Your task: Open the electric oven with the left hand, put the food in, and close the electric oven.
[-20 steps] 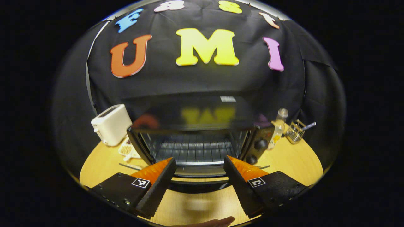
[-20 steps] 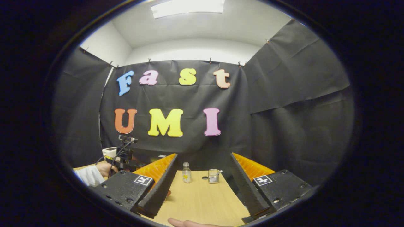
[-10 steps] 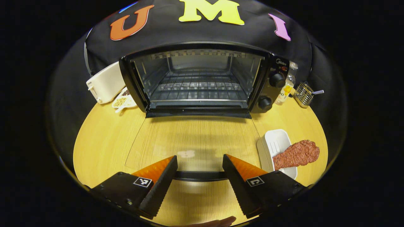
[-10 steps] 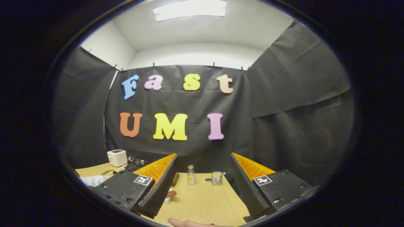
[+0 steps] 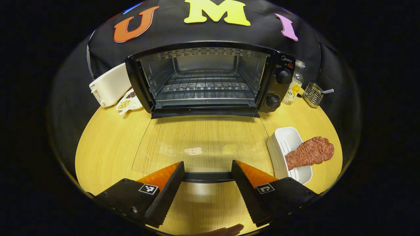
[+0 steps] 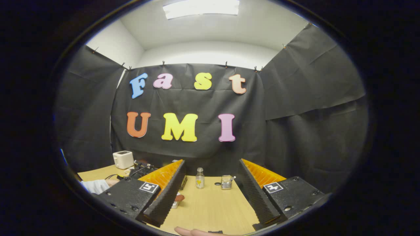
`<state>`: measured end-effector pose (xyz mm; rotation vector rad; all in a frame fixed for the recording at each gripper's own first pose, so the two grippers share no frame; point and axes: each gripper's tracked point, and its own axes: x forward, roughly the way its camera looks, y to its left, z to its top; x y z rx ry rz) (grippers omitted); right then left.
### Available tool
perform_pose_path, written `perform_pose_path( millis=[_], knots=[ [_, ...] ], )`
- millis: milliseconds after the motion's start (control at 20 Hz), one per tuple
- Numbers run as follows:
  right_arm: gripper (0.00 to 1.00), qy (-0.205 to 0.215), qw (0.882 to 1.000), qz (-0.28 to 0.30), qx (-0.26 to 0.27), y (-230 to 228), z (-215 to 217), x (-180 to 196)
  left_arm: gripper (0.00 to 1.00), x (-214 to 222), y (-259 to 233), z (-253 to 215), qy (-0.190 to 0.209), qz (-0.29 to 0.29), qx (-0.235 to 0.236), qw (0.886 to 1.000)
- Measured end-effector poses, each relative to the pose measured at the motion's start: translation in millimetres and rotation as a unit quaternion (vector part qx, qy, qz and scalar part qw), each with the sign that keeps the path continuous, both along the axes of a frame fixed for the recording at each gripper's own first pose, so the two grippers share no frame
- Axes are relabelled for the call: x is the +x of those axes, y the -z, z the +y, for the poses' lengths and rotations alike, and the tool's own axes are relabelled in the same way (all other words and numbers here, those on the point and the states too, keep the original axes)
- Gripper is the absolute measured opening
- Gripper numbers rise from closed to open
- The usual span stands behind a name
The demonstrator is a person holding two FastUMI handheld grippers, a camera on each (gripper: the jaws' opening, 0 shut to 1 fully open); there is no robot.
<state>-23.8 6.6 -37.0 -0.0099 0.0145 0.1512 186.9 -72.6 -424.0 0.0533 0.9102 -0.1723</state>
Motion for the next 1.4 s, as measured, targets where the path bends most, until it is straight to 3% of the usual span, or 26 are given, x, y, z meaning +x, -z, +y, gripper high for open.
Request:
perform_pose_path(
  millis=[250, 600, 850, 1150, 1300, 1400],
  knots=[
    [1.0, -0.003, 0.999, 0.029, -0.017, 21, 7, 13, 0.93, 5, 0, 1, 0.015, -0.049, -0.012, 0.999],
    [0.99, -0.014, 0.997, 0.074, -0.023, 53, 25, 48, 0.93, 9, -9, 13, -0.001, -0.111, -0.001, 0.994],
    [1.0, -0.034, 0.988, 0.148, -0.021, 108, 50, 91, 0.93, -7, -51, 22, -0.007, -0.195, 0.017, 0.981],
    [1.0, -0.104, 0.955, 0.276, 0.027, 196, 86, 145, 0.93, -58, -133, 25, -0.013, -0.286, -0.02, 0.958],
    [0.99, -0.128, 0.928, 0.345, 0.048, 247, 95, 172, 0.95, -81, -161, 34, -0.048, -0.306, -0.038, 0.95],
    [0.94, -0.136, 0.903, 0.4, 0.076, 281, 101, 182, 0.95, -97, -175, 30, -0.044, -0.317, -0.047, 0.946]
  ],
)
